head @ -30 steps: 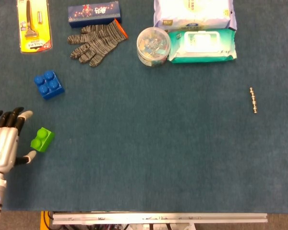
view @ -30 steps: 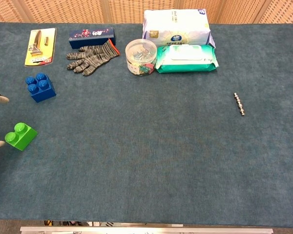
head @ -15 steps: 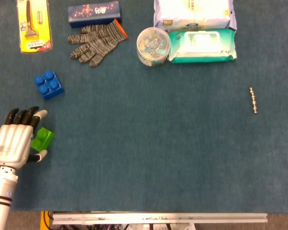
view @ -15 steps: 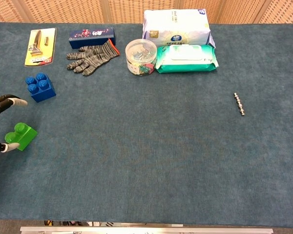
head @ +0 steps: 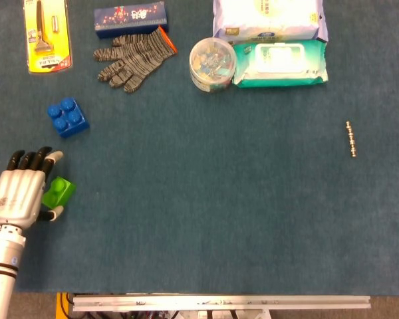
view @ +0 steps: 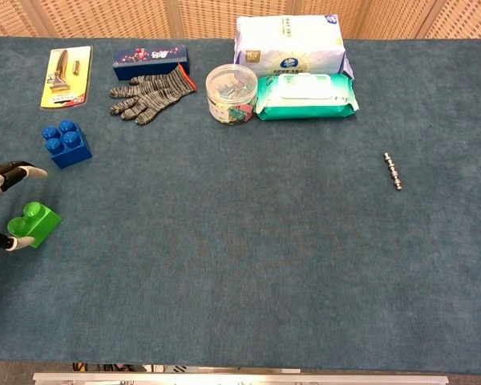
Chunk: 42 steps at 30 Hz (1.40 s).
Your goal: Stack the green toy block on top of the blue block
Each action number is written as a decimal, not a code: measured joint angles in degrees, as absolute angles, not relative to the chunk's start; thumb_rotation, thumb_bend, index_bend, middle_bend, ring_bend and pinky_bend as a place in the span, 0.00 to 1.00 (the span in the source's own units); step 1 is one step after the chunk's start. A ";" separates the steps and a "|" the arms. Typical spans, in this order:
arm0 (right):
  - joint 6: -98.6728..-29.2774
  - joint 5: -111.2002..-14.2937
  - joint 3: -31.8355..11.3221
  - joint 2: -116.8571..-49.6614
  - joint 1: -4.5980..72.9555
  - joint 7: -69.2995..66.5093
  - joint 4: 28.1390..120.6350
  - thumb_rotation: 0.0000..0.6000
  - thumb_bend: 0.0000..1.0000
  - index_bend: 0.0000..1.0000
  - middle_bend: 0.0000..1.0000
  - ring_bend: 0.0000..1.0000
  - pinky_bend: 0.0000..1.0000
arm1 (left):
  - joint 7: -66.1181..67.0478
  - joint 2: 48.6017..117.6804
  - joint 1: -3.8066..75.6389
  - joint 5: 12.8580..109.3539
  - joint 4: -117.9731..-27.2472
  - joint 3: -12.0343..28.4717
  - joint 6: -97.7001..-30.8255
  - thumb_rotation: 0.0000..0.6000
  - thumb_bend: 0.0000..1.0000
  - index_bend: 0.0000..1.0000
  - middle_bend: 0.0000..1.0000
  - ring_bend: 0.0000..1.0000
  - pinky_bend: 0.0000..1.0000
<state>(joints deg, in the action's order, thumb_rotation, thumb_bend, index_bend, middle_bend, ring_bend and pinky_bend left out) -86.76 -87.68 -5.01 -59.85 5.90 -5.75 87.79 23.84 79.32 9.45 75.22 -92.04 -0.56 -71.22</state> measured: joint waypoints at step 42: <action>-86.97 -87.45 -5.17 -59.82 5.61 -5.47 87.90 1.00 0.21 0.50 0.52 0.42 0.47 | 26.61 80.22 12.10 67.67 -87.63 1.14 -68.78 1.00 0.29 0.44 0.20 0.17 0.11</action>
